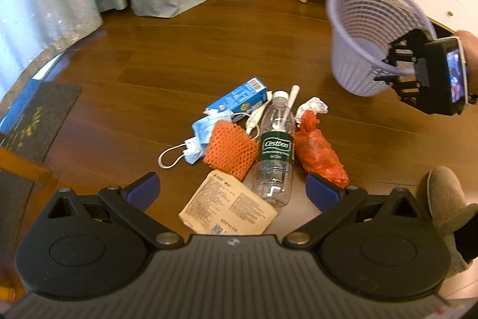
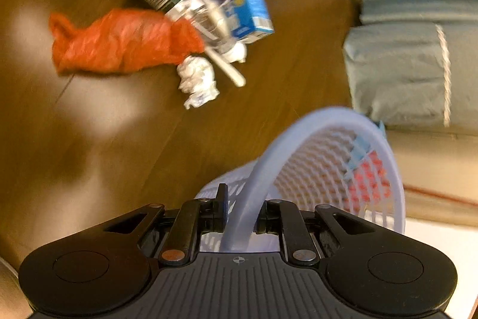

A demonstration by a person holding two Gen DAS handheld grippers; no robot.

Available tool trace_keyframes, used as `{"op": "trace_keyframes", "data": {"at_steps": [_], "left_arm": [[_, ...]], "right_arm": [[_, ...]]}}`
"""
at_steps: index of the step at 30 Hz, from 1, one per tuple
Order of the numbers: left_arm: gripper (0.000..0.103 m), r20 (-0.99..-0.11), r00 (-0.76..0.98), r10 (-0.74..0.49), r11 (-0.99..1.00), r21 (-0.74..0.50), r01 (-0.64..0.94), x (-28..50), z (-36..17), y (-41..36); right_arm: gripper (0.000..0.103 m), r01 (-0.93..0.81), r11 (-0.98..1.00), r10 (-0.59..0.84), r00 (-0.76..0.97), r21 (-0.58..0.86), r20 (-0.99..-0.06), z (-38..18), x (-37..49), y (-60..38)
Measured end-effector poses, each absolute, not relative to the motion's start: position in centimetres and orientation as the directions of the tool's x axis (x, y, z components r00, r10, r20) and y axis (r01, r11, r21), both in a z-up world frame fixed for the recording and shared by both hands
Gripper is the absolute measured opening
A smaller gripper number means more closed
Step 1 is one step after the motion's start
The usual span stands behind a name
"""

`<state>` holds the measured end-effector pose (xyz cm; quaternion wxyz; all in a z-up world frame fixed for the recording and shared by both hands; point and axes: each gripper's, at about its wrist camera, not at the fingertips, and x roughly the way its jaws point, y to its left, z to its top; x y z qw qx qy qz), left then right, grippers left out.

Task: Collect trash
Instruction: 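Grasp the rim of the lavender wastebasket with the right gripper and lift it, then grasp the brown paper wrapper with the left gripper while the right gripper holds the wastebasket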

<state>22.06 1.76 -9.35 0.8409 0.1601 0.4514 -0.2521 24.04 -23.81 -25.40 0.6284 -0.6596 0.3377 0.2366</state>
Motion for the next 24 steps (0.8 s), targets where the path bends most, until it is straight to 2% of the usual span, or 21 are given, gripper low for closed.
{"op": "trace_keyframes", "data": {"at_steps": [2,9,18,24], "left_arm": [[0.102,-0.838,0.464,-0.289,0.81,0.045,0.585,22.5,-10.2,1.6],[0.102,-0.821,0.462,-0.335,0.803,0.007,0.596,24.2,-13.6,1.6],[0.102,-0.804,0.496,-0.327,0.845,-0.013,0.535,24.3,-17.0,1.8],[0.101,-0.813,0.516,-0.27,0.847,0.055,0.529,22.8,-17.9,2.4]], "right_arm": [[0.011,-0.747,-0.046,-0.148,0.661,-0.663,-0.735,-26.3,24.3,-23.9],[0.006,-0.752,-0.016,-0.161,0.653,-0.659,-0.74,-27.7,26.0,-24.5],[0.005,-0.68,-0.004,-0.119,0.729,-0.734,-0.674,-29.8,25.8,-25.7],[0.005,-0.643,0.026,-0.105,0.76,-0.766,-0.641,-31.0,24.6,-25.4]]}}
